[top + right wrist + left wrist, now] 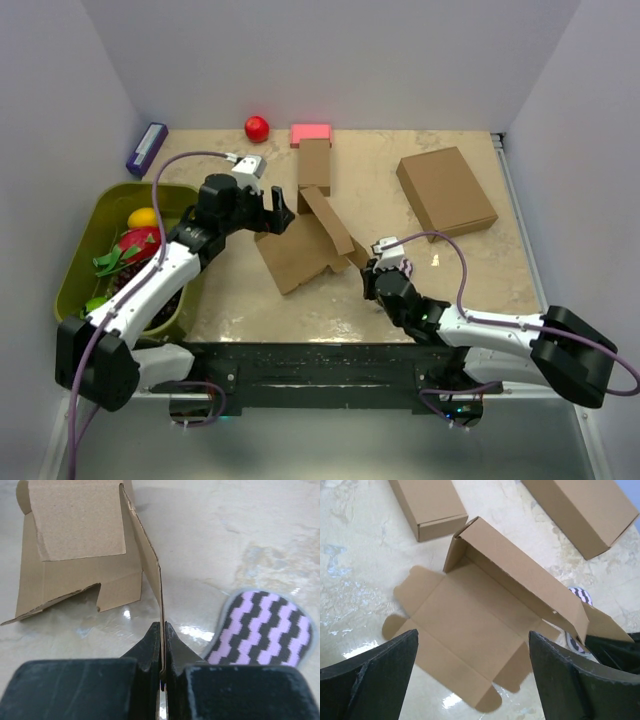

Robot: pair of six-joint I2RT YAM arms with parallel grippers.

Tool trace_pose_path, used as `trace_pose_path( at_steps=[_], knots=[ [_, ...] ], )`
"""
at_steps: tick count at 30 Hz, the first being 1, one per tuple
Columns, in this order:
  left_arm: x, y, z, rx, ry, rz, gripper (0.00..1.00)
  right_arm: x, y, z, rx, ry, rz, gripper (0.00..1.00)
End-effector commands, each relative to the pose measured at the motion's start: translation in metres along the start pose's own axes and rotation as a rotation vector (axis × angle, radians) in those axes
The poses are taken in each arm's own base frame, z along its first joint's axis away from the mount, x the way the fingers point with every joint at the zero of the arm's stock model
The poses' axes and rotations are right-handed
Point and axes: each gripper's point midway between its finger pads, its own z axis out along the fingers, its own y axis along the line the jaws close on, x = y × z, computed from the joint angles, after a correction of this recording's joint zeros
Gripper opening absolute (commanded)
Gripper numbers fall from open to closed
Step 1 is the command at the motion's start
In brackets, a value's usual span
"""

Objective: Fold the paper box

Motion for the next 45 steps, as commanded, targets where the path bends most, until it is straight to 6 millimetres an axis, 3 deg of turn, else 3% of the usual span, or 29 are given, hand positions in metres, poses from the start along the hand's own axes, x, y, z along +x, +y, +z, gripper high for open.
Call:
trace_pose_path(
  at_steps=[1, 6, 9, 13, 19, 24, 29, 39, 45],
  knots=[
    [-0.008, -0.007, 0.019, 0.104, 0.018, 0.022, 0.95, -0.001, 0.029, 0.002, -0.15, 0.005, -0.045, 0.0],
    [-0.013, 0.019, 0.043, 0.0, 0.004, 0.055, 0.95, 0.009, 0.035, 0.002, -0.176, 0.033, -0.055, 0.0],
    [-0.005, 0.033, 0.058, -0.029, 0.025, 0.043, 0.93, 0.01, 0.035, 0.002, -0.177, 0.035, -0.056, 0.0],
    [0.022, 0.046, 0.073, -0.056, 0.106, 0.023, 0.89, 0.012, 0.032, 0.001, -0.167, 0.04, -0.056, 0.0],
    [0.031, 0.063, 0.057, -0.153, 0.099, 0.032, 0.9, 0.015, 0.023, 0.002, -0.122, 0.041, -0.045, 0.0],
    [0.014, 0.06, 0.036, -0.167, -0.001, 0.013, 0.94, 0.018, 0.017, 0.002, -0.094, 0.043, -0.043, 0.0],
    [0.018, 0.054, 0.025, -0.135, -0.014, -0.005, 0.93, 0.018, 0.018, 0.004, -0.09, 0.048, -0.048, 0.0],
    [0.037, 0.063, 0.035, -0.145, 0.057, -0.02, 0.7, 0.019, 0.018, 0.004, -0.092, 0.048, -0.048, 0.0],
    [0.051, 0.067, 0.043, -0.146, 0.108, -0.029, 0.65, 0.019, 0.018, 0.004, -0.095, 0.048, -0.047, 0.0]
  ],
)
